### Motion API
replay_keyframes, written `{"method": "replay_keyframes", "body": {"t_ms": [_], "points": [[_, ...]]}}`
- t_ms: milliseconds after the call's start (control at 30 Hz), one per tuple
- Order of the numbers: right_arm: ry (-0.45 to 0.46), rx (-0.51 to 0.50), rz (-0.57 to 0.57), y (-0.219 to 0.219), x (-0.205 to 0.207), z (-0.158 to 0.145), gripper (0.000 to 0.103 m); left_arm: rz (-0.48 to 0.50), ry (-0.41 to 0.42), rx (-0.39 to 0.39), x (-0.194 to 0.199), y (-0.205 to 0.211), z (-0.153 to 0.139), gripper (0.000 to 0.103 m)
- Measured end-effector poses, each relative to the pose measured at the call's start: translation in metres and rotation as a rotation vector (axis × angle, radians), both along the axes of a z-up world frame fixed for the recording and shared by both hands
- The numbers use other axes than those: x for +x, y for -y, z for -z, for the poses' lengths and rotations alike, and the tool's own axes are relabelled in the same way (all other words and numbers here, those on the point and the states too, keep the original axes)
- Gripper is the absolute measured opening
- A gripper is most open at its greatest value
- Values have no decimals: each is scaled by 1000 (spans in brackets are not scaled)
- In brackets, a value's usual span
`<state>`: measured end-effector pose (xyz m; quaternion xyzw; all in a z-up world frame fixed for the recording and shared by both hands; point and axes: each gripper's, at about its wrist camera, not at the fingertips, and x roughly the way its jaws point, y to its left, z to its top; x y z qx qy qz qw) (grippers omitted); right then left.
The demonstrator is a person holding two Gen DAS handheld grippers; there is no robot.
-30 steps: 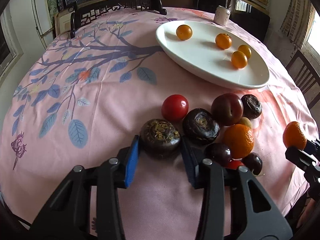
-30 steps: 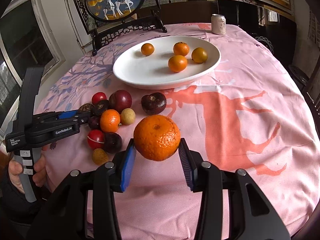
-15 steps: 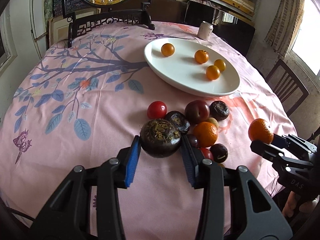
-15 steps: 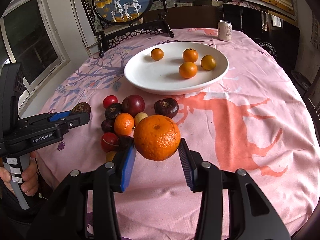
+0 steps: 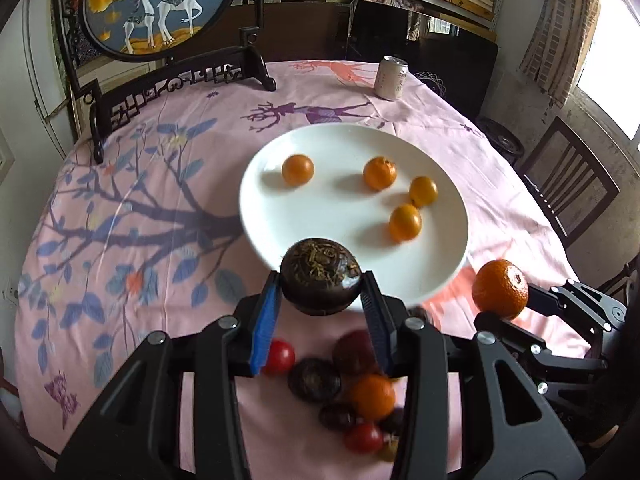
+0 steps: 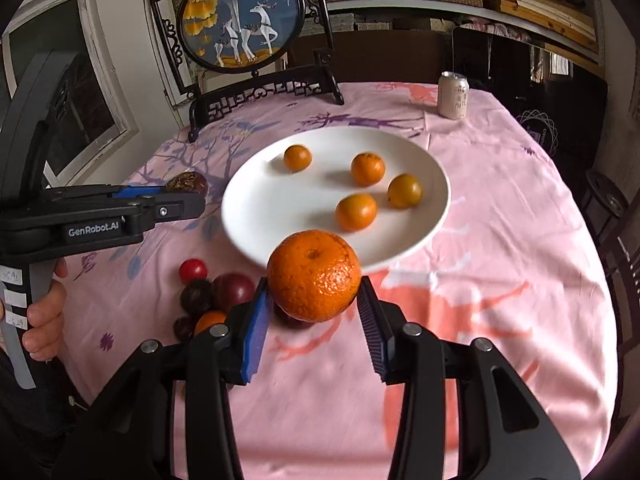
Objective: Organize fruits
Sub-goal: 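Place both fruits on the white plate and open both tools, then grasp a small tan fruit with the right tool while the left tool grasps a red tomato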
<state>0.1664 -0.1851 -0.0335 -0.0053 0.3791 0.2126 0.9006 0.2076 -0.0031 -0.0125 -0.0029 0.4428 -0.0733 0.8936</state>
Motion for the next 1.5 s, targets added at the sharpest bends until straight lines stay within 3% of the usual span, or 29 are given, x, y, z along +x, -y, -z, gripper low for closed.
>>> {"method": "replay_keyframes", "body": {"t_ms": [133, 333, 600, 633, 667, 733, 833, 1000, 1200, 1500], "points": [[19, -52, 14, -1, 62, -7, 44, -30, -33, 54, 68, 19, 4, 41], [1, -153, 72, -1, 142, 9, 43, -79, -96, 56, 139, 31, 23, 41], [-38, -184, 60, -3, 169, 27, 47, -85, -121, 63, 164, 38, 35, 43], [-28, -192, 62, -3, 168, 25, 57, -87, -115, 60, 164, 37, 33, 47], [-17, -200, 66, -3, 165, 22, 61, -85, -112, 54, 162, 36, 30, 58], [-2, -206, 64, -2, 156, 14, 61, -81, -86, 43, 152, 31, 20, 66], [19, -188, 63, 5, 128, -4, 61, -81, -29, 30, 120, 19, 0, 66], [47, -118, 63, 17, 42, -16, 69, -80, 61, -5, 36, -3, -19, 77], [32, -45, 72, 14, -31, -8, 69, -148, 115, -15, -55, -28, -5, 79], [24, -63, -6, -22, -81, -3, 69, -254, 57, -10, -109, -72, 29, 79]]}}
